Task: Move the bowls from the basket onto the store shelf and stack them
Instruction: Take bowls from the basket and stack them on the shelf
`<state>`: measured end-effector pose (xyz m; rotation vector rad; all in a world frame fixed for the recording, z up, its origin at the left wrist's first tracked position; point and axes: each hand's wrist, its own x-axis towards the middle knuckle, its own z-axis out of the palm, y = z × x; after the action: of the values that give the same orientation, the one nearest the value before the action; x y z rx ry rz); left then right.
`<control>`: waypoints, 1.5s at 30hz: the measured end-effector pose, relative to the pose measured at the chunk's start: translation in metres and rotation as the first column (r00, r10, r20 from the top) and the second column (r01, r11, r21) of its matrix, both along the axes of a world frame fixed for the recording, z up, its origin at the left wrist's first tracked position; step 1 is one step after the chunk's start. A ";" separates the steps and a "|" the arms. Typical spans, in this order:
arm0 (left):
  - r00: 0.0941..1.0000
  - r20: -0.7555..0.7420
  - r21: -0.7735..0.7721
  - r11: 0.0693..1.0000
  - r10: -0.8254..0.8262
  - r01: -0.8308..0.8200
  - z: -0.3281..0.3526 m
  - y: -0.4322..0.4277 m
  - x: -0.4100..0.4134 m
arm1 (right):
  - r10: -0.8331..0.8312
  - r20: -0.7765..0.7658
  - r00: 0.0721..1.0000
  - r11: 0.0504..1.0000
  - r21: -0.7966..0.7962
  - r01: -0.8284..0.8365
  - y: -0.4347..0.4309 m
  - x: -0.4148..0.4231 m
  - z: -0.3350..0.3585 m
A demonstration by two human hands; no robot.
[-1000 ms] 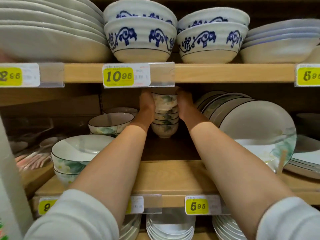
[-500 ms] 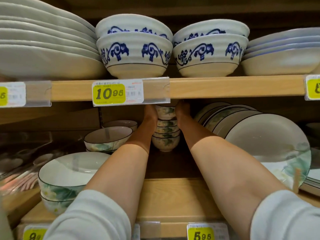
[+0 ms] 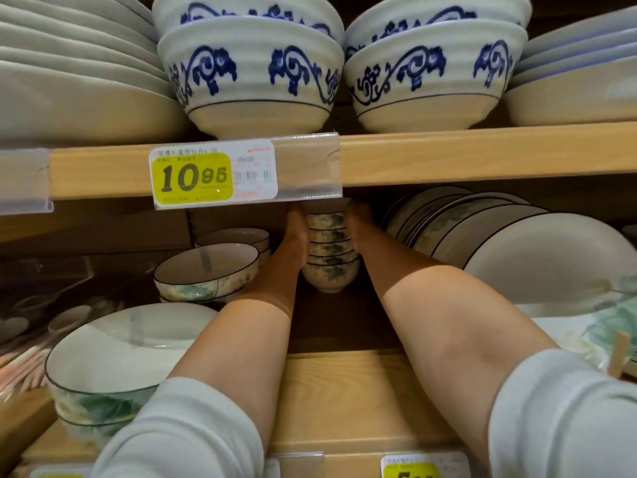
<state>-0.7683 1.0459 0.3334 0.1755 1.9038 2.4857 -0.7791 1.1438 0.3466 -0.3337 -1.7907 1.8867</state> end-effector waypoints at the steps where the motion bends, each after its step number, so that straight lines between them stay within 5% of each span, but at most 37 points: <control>1: 1.000 -0.002 0.000 1.000 -0.006 0.006 -0.001 0.001 -0.001 | -0.001 0.014 1.000 1.000 -0.010 0.001 -0.001 0.001 0.001; 13: 0.997 -0.025 0.059 0.996 0.073 -0.071 0.010 0.004 0.015 | 0.070 0.043 0.997 0.997 0.034 -0.071 -0.005 0.012 0.006; 23: 0.996 -0.030 0.265 0.961 0.087 -0.076 0.012 0.001 0.077 | 0.025 -0.097 0.995 0.985 -0.166 -0.041 -0.037 0.073 -0.003; 28: 0.980 -0.011 0.327 0.927 0.197 -0.183 -0.004 -0.011 0.127 | 0.211 -0.087 0.974 0.913 -0.338 -0.228 -0.038 0.133 -0.015; 32: 0.965 -0.051 0.221 0.945 0.258 -0.241 -0.036 -0.028 0.178 | 0.357 -0.066 0.932 0.795 -0.503 -0.340 -0.023 0.184 -0.044; 39: 0.971 -0.138 0.126 0.976 0.197 -0.180 -0.085 -0.091 0.282 | 0.609 -0.119 0.784 0.647 -0.498 -0.578 -0.029 0.269 -0.114; 45: 0.949 -0.068 0.118 0.947 0.309 -0.299 -0.127 -0.174 0.363 | 0.740 -0.083 0.667 0.520 -0.558 -0.647 -0.095 0.320 -0.153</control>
<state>-0.4054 0.8715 0.2066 -0.0146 1.9652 2.8230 -0.4590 1.0489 0.1934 0.0934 -1.5465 3.0613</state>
